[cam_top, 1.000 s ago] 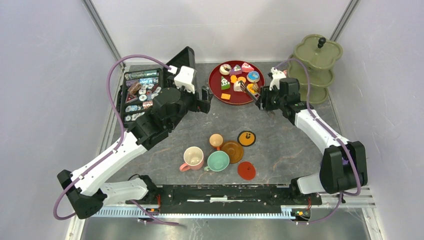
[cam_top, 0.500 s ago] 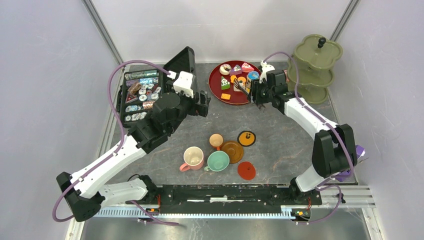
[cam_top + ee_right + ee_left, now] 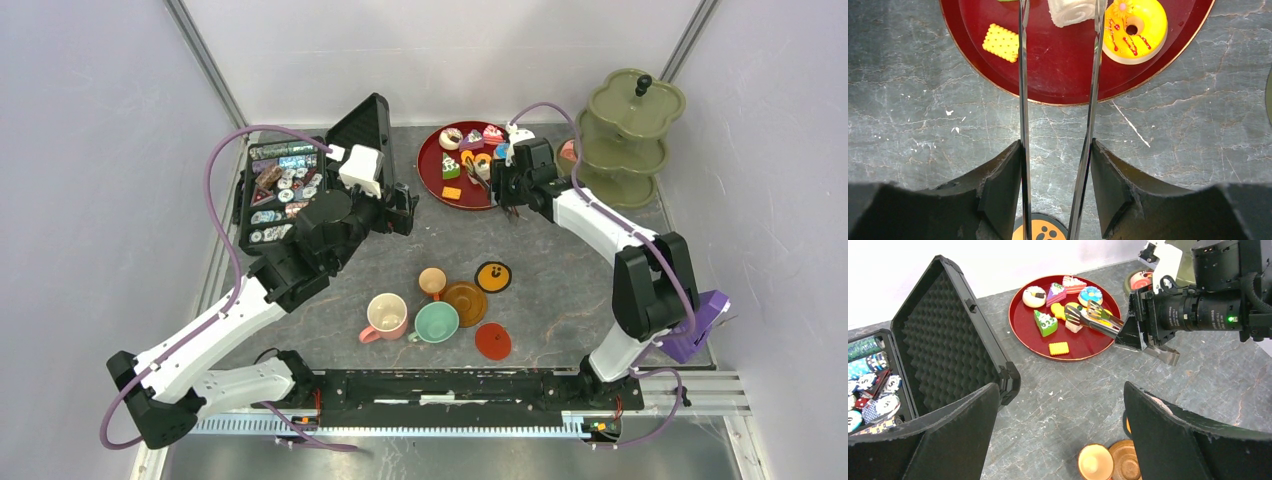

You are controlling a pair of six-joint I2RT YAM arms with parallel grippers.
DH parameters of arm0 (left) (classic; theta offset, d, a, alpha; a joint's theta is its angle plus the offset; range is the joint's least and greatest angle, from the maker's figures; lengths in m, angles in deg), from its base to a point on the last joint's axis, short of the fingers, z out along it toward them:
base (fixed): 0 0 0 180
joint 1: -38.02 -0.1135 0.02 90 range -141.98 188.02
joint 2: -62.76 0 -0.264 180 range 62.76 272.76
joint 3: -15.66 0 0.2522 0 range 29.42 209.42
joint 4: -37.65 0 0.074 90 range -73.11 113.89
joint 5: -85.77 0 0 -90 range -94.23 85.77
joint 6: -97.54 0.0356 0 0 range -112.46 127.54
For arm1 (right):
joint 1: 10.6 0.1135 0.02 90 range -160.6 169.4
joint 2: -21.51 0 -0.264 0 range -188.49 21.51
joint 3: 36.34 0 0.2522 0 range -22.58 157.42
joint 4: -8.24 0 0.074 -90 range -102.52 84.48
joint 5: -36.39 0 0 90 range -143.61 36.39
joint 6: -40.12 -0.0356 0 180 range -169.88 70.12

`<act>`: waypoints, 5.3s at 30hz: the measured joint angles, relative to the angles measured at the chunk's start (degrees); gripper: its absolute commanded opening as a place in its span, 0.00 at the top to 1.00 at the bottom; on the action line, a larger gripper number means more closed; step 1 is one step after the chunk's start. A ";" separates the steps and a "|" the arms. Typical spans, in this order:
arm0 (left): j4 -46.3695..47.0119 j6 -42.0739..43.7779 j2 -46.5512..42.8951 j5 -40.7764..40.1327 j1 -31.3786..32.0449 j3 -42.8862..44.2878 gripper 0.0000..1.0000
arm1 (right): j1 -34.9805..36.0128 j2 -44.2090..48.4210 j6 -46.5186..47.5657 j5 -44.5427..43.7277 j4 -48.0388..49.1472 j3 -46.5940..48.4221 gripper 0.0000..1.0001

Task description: Serve the afternoon tea

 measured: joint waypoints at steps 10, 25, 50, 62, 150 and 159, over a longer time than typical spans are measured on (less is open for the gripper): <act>0.59 0.00 -0.26 0.00 0.17 -0.22 0.00 | 0.81 -0.52 0.46 -2.64 -1.27 2.10 0.45; 0.61 0.00 -0.26 0.02 0.39 -0.22 0.00 | -3.06 -1.95 8.11 3.34 -2.45 6.64 0.45; 0.61 0.00 -0.04 0.04 0.39 -0.22 0.00 | -3.54 -4.85 16.44 3.08 -5.11 7.63 0.43; 0.61 0.00 0.37 0.04 0.39 -0.22 0.00 | -4.33 -5.79 17.35 5.11 -5.90 7.76 0.44; 0.59 -0.02 1.77 1.46 0.39 -0.22 0.00 | -16.26 5.27 -8.52 -18.80 21.44 -18.29 0.66; 0.59 -0.02 1.77 1.46 0.39 -0.22 0.00 | -16.26 4.13 -8.39 -21.20 23.98 -18.29 0.62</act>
